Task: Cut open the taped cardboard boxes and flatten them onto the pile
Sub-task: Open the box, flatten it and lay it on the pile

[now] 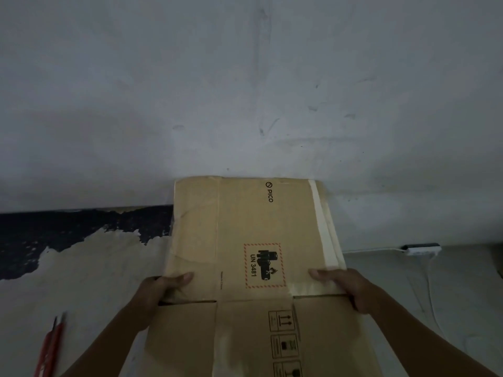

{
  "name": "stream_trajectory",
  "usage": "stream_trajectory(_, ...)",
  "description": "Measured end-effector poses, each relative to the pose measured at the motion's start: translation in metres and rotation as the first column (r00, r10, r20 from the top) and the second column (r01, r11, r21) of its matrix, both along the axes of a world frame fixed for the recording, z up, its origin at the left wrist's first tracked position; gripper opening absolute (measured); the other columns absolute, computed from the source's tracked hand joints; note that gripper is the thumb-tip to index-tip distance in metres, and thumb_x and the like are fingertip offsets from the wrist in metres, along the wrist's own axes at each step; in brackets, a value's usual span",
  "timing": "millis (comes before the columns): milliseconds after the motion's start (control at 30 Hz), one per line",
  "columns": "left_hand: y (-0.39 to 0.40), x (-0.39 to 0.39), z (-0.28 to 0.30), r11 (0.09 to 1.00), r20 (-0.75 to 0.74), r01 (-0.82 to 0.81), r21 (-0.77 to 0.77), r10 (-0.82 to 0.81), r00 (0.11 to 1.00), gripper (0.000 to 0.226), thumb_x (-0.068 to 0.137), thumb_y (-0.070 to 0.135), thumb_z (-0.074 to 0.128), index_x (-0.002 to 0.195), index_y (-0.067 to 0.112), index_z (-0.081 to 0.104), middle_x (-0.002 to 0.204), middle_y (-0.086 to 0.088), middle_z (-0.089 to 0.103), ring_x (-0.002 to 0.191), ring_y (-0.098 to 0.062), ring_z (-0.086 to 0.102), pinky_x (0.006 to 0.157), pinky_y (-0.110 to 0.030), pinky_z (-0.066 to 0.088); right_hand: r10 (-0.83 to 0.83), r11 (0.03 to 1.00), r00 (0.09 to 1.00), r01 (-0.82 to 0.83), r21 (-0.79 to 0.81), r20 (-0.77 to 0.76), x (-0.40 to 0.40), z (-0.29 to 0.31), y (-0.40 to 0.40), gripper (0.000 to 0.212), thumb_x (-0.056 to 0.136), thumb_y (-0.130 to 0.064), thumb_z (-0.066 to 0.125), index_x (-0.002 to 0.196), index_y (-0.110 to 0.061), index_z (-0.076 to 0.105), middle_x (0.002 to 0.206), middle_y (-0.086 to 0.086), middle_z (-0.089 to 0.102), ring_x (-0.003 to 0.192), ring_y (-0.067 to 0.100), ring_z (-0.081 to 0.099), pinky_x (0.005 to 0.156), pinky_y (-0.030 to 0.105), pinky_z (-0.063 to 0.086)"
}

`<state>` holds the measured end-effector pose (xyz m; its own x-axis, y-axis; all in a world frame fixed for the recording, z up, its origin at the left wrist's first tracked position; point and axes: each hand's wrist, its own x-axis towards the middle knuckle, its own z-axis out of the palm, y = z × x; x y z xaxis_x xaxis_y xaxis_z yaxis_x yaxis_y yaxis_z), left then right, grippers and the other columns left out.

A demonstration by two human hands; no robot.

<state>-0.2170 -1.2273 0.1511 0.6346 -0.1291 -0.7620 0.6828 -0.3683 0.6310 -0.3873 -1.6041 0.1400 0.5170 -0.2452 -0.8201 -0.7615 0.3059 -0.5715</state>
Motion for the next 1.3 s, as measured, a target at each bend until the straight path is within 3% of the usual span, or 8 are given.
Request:
stream_trajectory(133,0.002,0.006,-0.005,0.999,-0.066,-0.032,0.011,0.033,0.997,0.037,0.066,0.018,0.083,0.091,-0.008,0.074,0.085,-0.026,0.073,0.074,-0.039,0.072,0.069,-0.039,0.055,0.003,0.995,1.0,-0.003,0.102,0.003,0.006,-0.005,-0.005,0.07,0.048,-0.027,0.094,0.109,-0.002,0.073,0.106,0.02,0.073,0.095,0.037,0.071,0.082,0.045,0.058)
stream_trajectory(300,0.005,0.014,-0.01,0.997,-0.179,-0.073,-0.029,0.067,0.982,0.07,0.051,0.024,0.092,0.111,-0.004,0.07,0.104,-0.025,0.072,0.098,-0.045,0.069,0.091,-0.053,0.054,-0.053,0.982,0.997,0.044,0.184,0.049,0.01,-0.003,-0.007,0.042,0.078,-0.022,0.075,0.114,0.0,0.07,0.109,0.02,0.072,0.095,0.035,0.072,0.082,0.041,0.057)
stream_trajectory(500,0.0,0.012,0.004,0.996,-0.2,-0.08,-0.029,0.073,0.977,0.049,0.069,0.018,0.074,0.112,-0.006,0.068,0.102,-0.03,0.071,0.092,-0.043,0.067,0.083,-0.045,0.052,-0.071,0.981,0.993,0.052,0.186,0.098,0.004,-0.008,0.0,0.069,0.057,-0.029,0.091,0.116,-0.001,0.07,0.114,0.019,0.071,0.104,0.037,0.069,0.09,0.045,0.055)
stream_trajectory(733,0.007,0.008,0.0,0.996,-0.165,-0.047,-0.081,0.033,0.986,0.057,0.061,0.026,0.079,0.11,-0.001,0.071,0.104,-0.028,0.071,0.096,-0.046,0.067,0.092,-0.049,0.051,-0.13,0.991,0.98,0.121,0.064,0.153,0.001,0.002,0.008,0.053,0.065,-0.019,0.087,0.111,0.003,0.07,0.102,0.017,0.074,0.092,0.033,0.073,0.078,0.039,0.059)
stream_trajectory(800,0.006,0.006,-0.001,0.994,-0.166,-0.021,-0.106,0.003,0.986,0.06,0.057,0.029,0.082,0.108,0.0,0.072,0.106,-0.028,0.071,0.095,-0.045,0.068,0.088,-0.047,0.052,-0.136,0.99,0.982,0.131,0.042,0.134,0.001,0.002,0.007,0.059,0.061,-0.021,0.09,0.111,0.003,0.07,0.102,0.017,0.074,0.093,0.035,0.073,0.083,0.044,0.058)
stream_trajectory(1033,0.003,0.007,0.0,0.997,-0.123,0.027,-0.071,-0.035,0.992,0.038,0.081,0.029,0.066,0.108,0.002,0.071,0.094,-0.022,0.074,0.087,-0.038,0.069,0.072,-0.038,0.05,-0.122,0.992,0.988,0.119,0.031,0.094,0.005,0.001,0.007,0.077,0.041,-0.03,0.096,0.109,0.0,0.072,0.102,0.017,0.075,0.093,0.036,0.072,0.089,0.051,0.056)
stream_trajectory(1167,0.003,0.011,0.002,0.993,-0.178,0.037,-0.109,-0.056,0.982,0.052,0.065,0.028,0.078,0.108,0.001,0.071,0.099,-0.026,0.073,0.084,-0.04,0.07,0.076,-0.041,0.053,-0.085,0.991,0.992,0.075,0.112,0.09,0.008,0.002,0.004,0.072,0.056,-0.028,0.093,0.119,-0.005,0.068,0.111,0.016,0.073,0.101,0.037,0.07,0.092,0.052,0.055)
stream_trajectory(1300,0.006,0.014,0.003,0.989,-0.201,-0.017,-0.145,-0.012,0.979,0.056,0.064,0.025,0.08,0.113,0.0,0.068,0.102,-0.026,0.072,0.085,-0.038,0.069,0.081,-0.043,0.053,-0.078,0.984,0.991,0.06,0.17,0.104,0.009,0.004,0.006,0.042,0.078,-0.02,0.075,0.115,-0.002,0.068,0.107,0.017,0.073,0.092,0.035,0.072,0.084,0.045,0.055)
